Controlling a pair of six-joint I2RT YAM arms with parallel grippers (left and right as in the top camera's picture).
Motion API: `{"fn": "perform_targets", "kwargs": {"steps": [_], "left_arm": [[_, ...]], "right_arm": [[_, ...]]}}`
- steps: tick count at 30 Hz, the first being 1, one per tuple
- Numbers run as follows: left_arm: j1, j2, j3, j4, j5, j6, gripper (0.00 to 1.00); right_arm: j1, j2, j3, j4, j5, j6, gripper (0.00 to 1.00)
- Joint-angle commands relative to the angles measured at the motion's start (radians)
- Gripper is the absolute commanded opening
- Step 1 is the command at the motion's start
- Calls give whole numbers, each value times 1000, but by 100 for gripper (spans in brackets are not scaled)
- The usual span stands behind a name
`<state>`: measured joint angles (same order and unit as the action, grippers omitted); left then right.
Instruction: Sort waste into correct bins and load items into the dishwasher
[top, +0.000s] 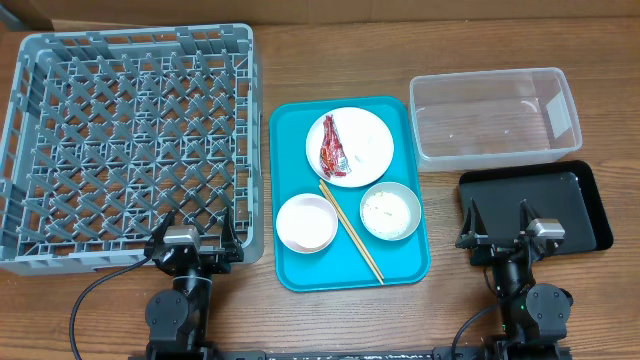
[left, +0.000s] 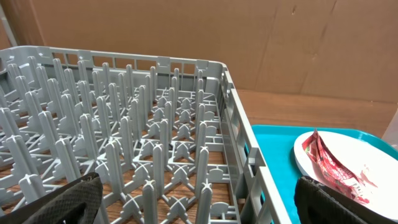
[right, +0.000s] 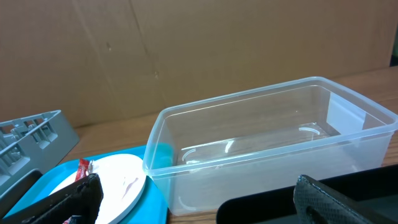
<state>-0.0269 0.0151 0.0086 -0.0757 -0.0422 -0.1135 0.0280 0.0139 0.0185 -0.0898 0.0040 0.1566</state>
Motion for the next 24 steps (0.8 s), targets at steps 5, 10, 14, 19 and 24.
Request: {"fn": "perform_targets", "kwargs": {"steps": [5, 10, 14, 19, 24], "left_arm": [[-6, -4, -3, 3, -10, 2, 100], [-6, -4, -3, 3, -10, 2, 100], [-6, -4, -3, 3, -10, 2, 100], [-6, -4, -3, 6, -10, 1, 100], [-6, -4, -3, 27, -58, 5, 100]], "right_arm": [[5, -11, -10, 5, -2, -4, 100], [5, -11, -10, 5, -2, -4, 100], [5, -11, -10, 5, -2, -4, 100], [5, -11, -10, 5, -2, -4, 100], [5, -11, -10, 6, -5, 0, 100]]}}
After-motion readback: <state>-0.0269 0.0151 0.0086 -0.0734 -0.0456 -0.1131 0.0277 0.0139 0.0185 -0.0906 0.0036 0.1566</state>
